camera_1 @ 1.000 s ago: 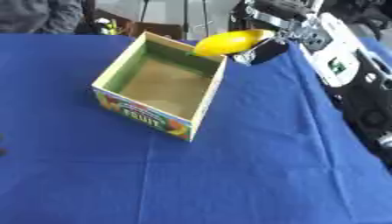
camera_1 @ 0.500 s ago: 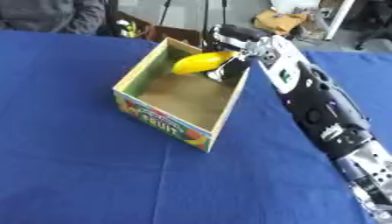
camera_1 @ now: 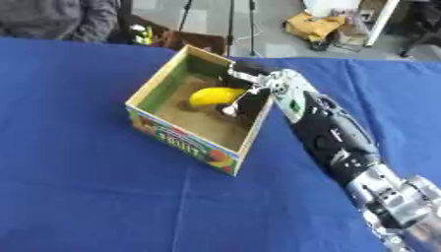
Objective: Pick up objects on the table and place them in the box.
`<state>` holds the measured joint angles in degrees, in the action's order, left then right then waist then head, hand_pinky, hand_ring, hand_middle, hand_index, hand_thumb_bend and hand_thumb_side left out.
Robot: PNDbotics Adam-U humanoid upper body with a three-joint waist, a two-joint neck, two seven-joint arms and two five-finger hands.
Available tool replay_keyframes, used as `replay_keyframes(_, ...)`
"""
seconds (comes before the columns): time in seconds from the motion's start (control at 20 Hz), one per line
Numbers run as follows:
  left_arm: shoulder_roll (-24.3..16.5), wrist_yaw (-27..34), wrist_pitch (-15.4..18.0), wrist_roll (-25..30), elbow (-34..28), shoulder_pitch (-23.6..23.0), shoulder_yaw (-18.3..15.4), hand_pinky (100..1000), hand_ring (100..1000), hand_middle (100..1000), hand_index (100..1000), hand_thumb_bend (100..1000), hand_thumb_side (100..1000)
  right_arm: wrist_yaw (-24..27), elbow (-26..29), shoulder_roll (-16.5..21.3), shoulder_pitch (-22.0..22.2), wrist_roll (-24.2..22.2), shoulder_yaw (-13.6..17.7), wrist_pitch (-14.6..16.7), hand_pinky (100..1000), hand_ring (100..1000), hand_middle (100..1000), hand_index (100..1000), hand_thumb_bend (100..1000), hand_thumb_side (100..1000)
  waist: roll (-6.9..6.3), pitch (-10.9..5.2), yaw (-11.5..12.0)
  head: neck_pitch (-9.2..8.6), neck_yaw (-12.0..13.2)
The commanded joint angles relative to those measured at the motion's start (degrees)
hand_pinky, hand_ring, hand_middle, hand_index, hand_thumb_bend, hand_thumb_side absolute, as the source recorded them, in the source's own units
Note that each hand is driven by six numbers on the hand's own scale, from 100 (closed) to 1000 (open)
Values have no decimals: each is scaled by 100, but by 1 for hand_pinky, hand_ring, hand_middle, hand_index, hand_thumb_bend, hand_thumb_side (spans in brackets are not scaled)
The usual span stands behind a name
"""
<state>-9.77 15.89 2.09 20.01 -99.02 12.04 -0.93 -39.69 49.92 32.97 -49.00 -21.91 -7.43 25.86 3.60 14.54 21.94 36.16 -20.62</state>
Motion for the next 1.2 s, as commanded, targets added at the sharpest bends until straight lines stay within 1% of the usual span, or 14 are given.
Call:
replay_keyframes(0.05,-53,5,4,13,-104,43,-2,663,738,630,696,253,1000,-63,15,112,-104,-119,57,91,726,755,753,815,484,404,-48,-93,-50,-26,7)
replay_keyframes(0.1,-52,1,4,10,-102,36,-6,663,738,630,696,253,1000,-36,46,119,-99,-170,60,109,726,755,753,815,484,404,-51,-98,-74,-21,16)
replay_keyframes(0.15,-52,-2,4,8,-100,30,-9,663,738,630,696,254,1000,-2,79,126,-95,-215,63,121,773,806,814,852,579,460,-54,-103,-96,-13,22)
replay_keyframes(0.25,-52,-9,1,-1,-93,7,-19,664,738,630,696,255,1000,127,210,156,-81,-307,66,172,817,849,865,877,649,519,-61,-120,-178,13,42)
replay_keyframes(0.45,-50,-27,-6,-11,-77,-40,-33,664,738,630,696,258,1000,496,639,239,-61,-378,84,235,838,868,888,889,666,552,-79,-161,-374,75,116)
replay_keyframes(0.6,-49,-36,-13,-29,-65,-80,-52,664,738,630,696,261,1000,784,1065,334,-40,-239,87,276,834,863,881,886,660,574,-85,-203,-531,130,173)
replay_keyframes(0.65,-48,-41,-16,-35,-59,-99,-60,664,738,630,696,262,1000,883,1221,365,-24,-156,105,293,826,854,870,881,640,584,-88,-217,-601,152,201)
replay_keyframes(0.75,-45,-52,-22,-51,-48,-131,-78,665,738,630,696,265,1000,1080,1539,429,61,30,151,282,792,818,809,855,541,585,-92,-240,-750,192,264)
replay_keyframes(0.85,-44,-65,-25,-72,-41,-152,-100,665,738,630,696,268,1000,1279,1862,487,209,226,201,263,762,785,768,837,498,579,-89,-248,-886,210,343)
replay_keyframes(0.95,-33,-76,-31,-97,-34,-170,-128,665,738,630,696,271,1000,1465,2163,505,430,410,315,207,724,742,721,810,402,556,-89,-250,-1046,221,452)
replay_keyframes(1.0,-27,-83,-34,-111,-31,-177,-142,665,738,630,696,272,1000,1558,2315,479,568,504,401,154,699,711,690,794,354,540,-91,-251,-1123,228,502)
replay_keyframes(1.05,-23,-89,-35,-124,-29,-185,-156,665,738,630,696,272,1000,1654,2472,434,717,600,486,97,699,711,690,794,354,540,-93,-250,-1185,231,545)
replay_keyframes(1.1,-18,-95,-35,-141,-28,-194,-174,665,738,630,696,272,1000,1747,2622,366,862,693,578,33,673,676,658,782,298,535,-104,-246,-1262,231,602)
replay_keyframes(1.2,-15,-102,-28,-183,-29,-207,-218,665,738,630,696,273,1000,1935,2927,178,1164,881,763,-108,654,647,631,767,261,535,-128,-240,-1417,231,716)
